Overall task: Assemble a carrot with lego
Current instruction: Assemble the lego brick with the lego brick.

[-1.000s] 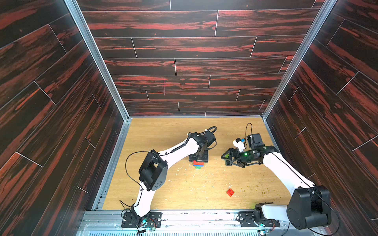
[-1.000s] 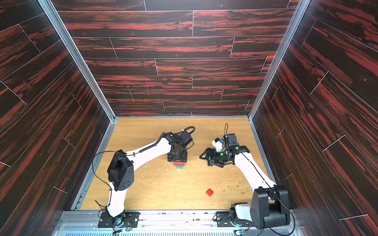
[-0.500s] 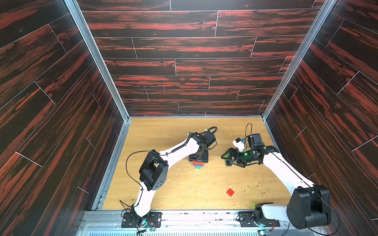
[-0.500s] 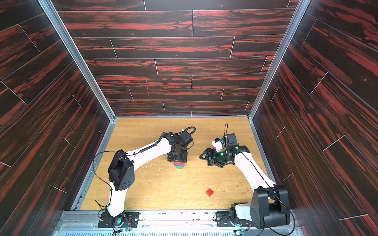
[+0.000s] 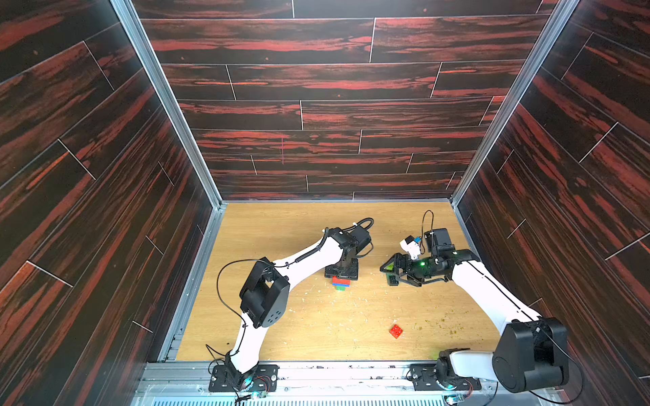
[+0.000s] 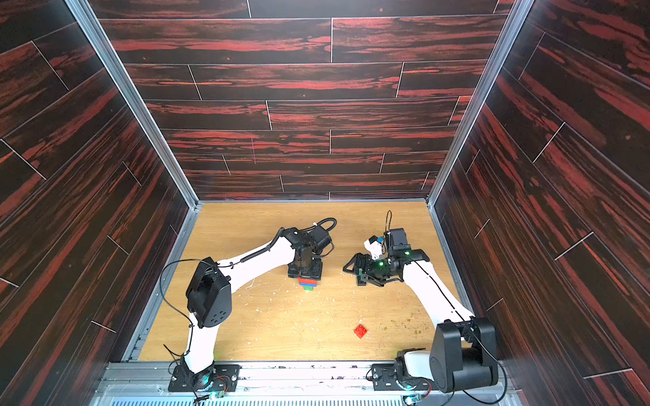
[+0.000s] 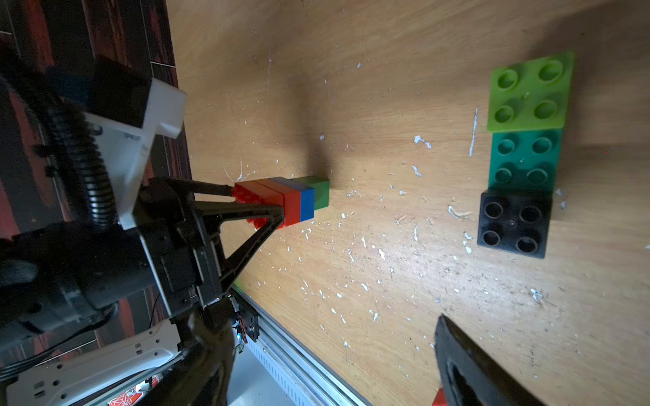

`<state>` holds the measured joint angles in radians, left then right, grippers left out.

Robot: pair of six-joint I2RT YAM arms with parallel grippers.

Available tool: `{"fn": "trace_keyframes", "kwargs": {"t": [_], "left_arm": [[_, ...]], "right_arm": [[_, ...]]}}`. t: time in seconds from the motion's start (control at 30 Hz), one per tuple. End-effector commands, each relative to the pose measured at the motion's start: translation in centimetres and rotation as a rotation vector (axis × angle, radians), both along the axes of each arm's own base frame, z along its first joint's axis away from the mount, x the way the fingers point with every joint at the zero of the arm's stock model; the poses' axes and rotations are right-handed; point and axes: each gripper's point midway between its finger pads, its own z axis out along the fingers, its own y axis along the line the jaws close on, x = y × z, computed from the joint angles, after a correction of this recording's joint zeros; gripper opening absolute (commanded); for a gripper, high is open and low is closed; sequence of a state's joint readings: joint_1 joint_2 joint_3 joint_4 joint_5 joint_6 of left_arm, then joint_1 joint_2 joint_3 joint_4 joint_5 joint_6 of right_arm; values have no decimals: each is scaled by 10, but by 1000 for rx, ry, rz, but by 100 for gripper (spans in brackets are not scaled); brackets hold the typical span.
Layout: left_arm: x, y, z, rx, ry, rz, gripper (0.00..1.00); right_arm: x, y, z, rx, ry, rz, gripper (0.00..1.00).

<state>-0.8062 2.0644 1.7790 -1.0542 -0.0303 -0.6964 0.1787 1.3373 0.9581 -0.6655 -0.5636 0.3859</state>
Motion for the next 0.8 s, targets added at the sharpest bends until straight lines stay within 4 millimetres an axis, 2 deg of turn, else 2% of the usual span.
{"fn": "trace_keyframes", "kwargs": {"t": [0.0, 0.47, 0.77], "left_arm": [[-12, 9, -24, 75, 79, 4, 69], [-3, 0, -1, 19, 26, 21, 84], [4, -2, 33, -34, -52, 18, 94]], "right_arm": [[5, -1, 2, -7, -2, 4, 90], [5, -3, 2, -16, -4, 6, 90], [-11, -12, -13, -59, 35, -17, 90]]}}
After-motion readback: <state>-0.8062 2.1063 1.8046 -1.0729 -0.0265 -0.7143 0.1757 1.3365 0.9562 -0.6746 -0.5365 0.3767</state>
